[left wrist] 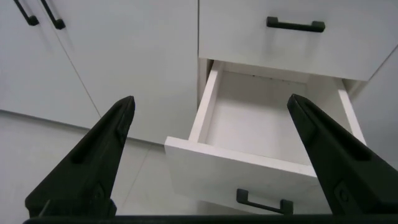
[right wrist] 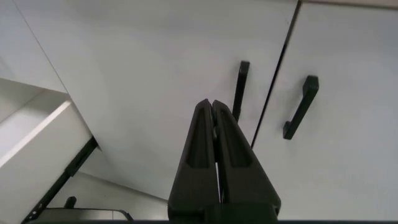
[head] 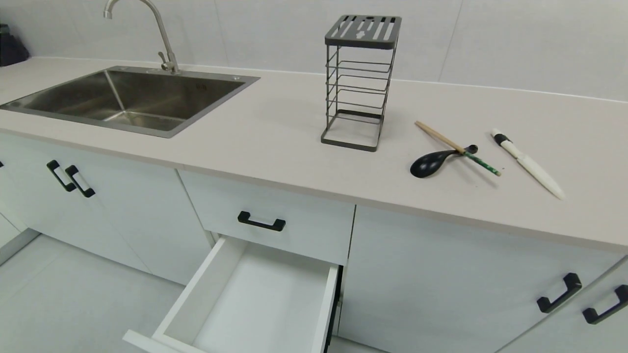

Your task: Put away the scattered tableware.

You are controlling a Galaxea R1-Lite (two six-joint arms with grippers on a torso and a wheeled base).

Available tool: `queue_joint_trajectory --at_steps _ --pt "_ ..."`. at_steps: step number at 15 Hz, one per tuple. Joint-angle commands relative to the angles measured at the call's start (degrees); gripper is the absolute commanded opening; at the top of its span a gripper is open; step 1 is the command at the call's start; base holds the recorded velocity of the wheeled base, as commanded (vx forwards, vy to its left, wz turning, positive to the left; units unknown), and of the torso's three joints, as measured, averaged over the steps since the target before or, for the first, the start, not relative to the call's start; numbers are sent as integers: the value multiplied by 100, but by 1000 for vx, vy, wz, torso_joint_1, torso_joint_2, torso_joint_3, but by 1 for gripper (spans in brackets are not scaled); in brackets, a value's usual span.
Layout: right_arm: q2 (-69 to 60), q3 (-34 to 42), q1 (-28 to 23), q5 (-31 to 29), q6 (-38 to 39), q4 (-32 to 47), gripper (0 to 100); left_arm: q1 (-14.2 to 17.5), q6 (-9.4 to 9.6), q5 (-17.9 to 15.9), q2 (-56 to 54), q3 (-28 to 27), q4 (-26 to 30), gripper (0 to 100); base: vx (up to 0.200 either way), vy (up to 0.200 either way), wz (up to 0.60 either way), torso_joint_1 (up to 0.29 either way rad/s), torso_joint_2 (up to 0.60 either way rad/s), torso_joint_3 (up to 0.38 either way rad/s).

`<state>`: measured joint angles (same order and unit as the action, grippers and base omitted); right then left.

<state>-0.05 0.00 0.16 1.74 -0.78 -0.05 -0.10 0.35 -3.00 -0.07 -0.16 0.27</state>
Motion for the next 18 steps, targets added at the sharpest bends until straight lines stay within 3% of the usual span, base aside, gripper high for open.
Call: queue_joint_trajectory --at_steps 1,3,14,18 --pt "5 0 2 1 -1 -4 0 1 0 1 7 -2 0 100 0 0 0 71 -471 -222" --pt "5 0 2 1 8 -4 0 1 0 1 7 -2 0 100 0 0 0 112 -501 -217" --pt "5 0 2 1 8 -4 0 1 0 1 7 -2 0 100 0 0 0 319 -513 -247" --pt "5 0 2 19 -1 -4 0 1 0 1 7 -2 0 100 0 0 0 118 -234 -113"
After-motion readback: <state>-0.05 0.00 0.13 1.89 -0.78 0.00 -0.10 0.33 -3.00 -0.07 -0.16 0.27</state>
